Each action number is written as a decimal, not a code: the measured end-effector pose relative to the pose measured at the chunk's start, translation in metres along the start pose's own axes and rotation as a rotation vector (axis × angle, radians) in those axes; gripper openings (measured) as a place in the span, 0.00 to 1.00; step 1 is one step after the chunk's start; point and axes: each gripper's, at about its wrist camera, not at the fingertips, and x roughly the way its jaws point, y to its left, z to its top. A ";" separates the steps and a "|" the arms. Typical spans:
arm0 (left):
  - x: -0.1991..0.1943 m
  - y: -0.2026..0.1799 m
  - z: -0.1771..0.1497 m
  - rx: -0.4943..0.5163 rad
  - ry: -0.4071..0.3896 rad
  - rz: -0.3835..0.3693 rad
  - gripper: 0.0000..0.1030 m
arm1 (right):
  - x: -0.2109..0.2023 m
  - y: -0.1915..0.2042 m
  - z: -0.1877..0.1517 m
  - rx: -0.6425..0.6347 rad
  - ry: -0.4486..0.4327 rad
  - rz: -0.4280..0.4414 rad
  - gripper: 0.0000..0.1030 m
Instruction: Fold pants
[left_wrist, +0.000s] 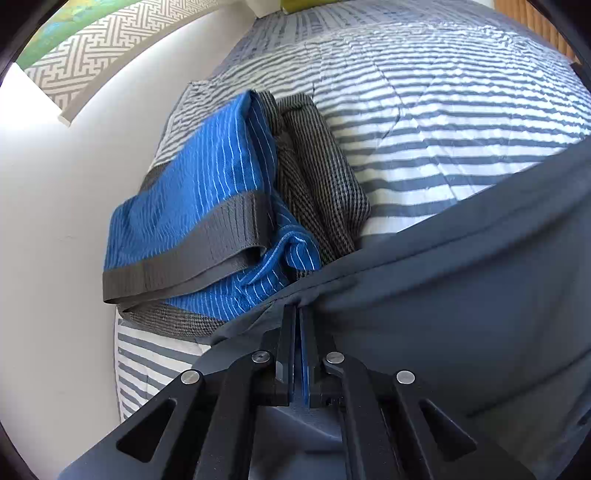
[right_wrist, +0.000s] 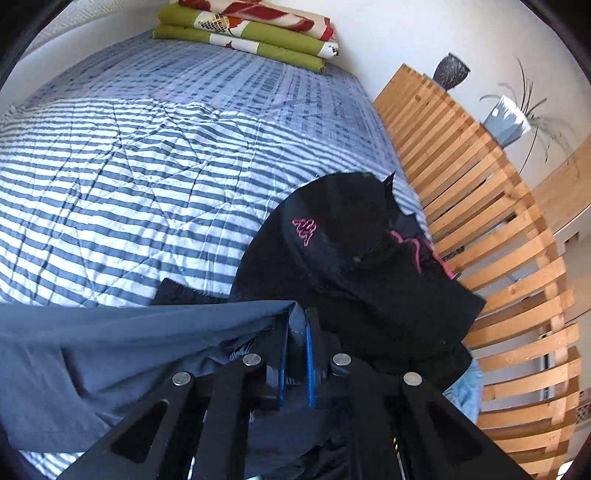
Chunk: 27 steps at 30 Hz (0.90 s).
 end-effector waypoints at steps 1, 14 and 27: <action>-0.004 0.001 0.000 -0.003 -0.015 0.005 0.01 | 0.000 0.004 0.003 -0.004 -0.003 -0.004 0.07; -0.083 0.033 0.010 -0.121 -0.211 0.034 0.01 | -0.080 -0.038 0.071 0.141 -0.223 -0.037 0.07; -0.075 0.007 -0.025 -0.092 -0.182 0.015 0.01 | -0.032 -0.027 0.000 0.058 -0.060 0.027 0.07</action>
